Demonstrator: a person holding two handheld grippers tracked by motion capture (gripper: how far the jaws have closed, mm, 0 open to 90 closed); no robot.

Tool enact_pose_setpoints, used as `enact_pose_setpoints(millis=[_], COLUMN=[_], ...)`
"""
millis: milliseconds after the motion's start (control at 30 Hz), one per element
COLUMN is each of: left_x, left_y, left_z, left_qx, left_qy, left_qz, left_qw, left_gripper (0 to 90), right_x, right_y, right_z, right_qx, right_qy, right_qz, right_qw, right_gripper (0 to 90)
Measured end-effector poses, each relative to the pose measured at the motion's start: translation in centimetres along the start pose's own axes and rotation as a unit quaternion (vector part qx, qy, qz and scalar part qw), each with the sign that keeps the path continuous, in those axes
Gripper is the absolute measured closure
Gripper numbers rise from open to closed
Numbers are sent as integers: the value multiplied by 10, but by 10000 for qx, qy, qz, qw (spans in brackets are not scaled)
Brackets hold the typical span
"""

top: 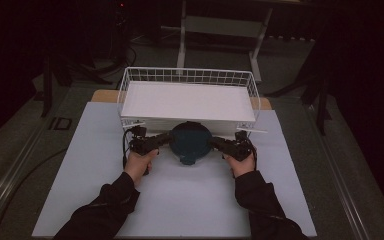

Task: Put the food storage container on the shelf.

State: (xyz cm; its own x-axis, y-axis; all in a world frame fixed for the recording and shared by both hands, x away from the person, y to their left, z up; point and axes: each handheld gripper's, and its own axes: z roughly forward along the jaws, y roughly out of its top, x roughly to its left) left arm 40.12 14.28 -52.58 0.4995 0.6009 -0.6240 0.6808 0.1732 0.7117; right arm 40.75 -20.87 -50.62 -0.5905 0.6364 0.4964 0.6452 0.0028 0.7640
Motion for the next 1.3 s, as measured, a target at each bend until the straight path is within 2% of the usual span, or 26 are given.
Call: enact_pose_setpoints(millis=[133,167,200,267,300,400,433,500,633,667,700,733,800,900,967,1067,1100,1300], left_x=[-1,-1,-5,-8,-10,-16,-17,-21,-28,-28,-33,-34,-38,-42,-47,-54,-56,-71], left_y=[-1,-1,-2,-4,-5,-6,-6,-7,-10,-10,-14,-15,-18,-22,-25,-29,-30,-33], left_z=[0,-1,-2,-3,-4,-6,-8,-11,-16,-16,-22,-24,-30,-37,-41,-47,-50,-68], left_qx=[-64,-47,-56,-43,-25,36,4,7,315,315,235,217,193,229,327,421,422,385], left_qy=[95,149,68,-38,-67,-101,-118,-168,-349,-349,-165,-124,-71,-123,-156,-245,-266,-246], left_qz=[104,261,159,258,337,501,563,625,872,872,1195,1312,1366,1405,1490,1489,1447,1607], left_qw=[9999,9995,9998,9997,9994,9987,9983,9979,9951,9951,9924,9910,9904,9897,9882,9877,9882,9859], left_gripper=[457,447,419,366,311,238,196,156,93,68,68,0,0,0,0,0,0,0], right_x=[3,3,4,6,7,10,12,18,26,26,28,31,35,43,48,59,62,81], right_y=[0,0,0,0,0,1,1,2,1,1,1,-1,-2,-4,-5,-7,-8,-19], right_z=[1,1,1,1,0,-4,-6,-9,-15,-15,-17,-20,-23,-27,-30,-33,-34,-33], right_qx=[-82,-92,-100,-114,-106,-115,-113,-111,-64,-64,-71,-64,-50,-9,-1,17,50,230], right_qy=[-156,-179,-191,-247,-274,-263,-279,-367,-437,-437,-482,-483,-532,-580,-544,-449,-395,-206], right_qz=[-146,-135,-132,-236,-289,-301,-282,-411,-570,-570,-583,-611,-730,-861,-884,-943,-984,-1050], right_qw=[9997,9997,9997,9994,9991,9991,9991,9984,9974,9974,9971,9969,9959,9946,9946,9945,9943,9940], right_gripper=[469,470,474,478,475,466,447,414,398,398,398,399,400,411,419,442,451,547])
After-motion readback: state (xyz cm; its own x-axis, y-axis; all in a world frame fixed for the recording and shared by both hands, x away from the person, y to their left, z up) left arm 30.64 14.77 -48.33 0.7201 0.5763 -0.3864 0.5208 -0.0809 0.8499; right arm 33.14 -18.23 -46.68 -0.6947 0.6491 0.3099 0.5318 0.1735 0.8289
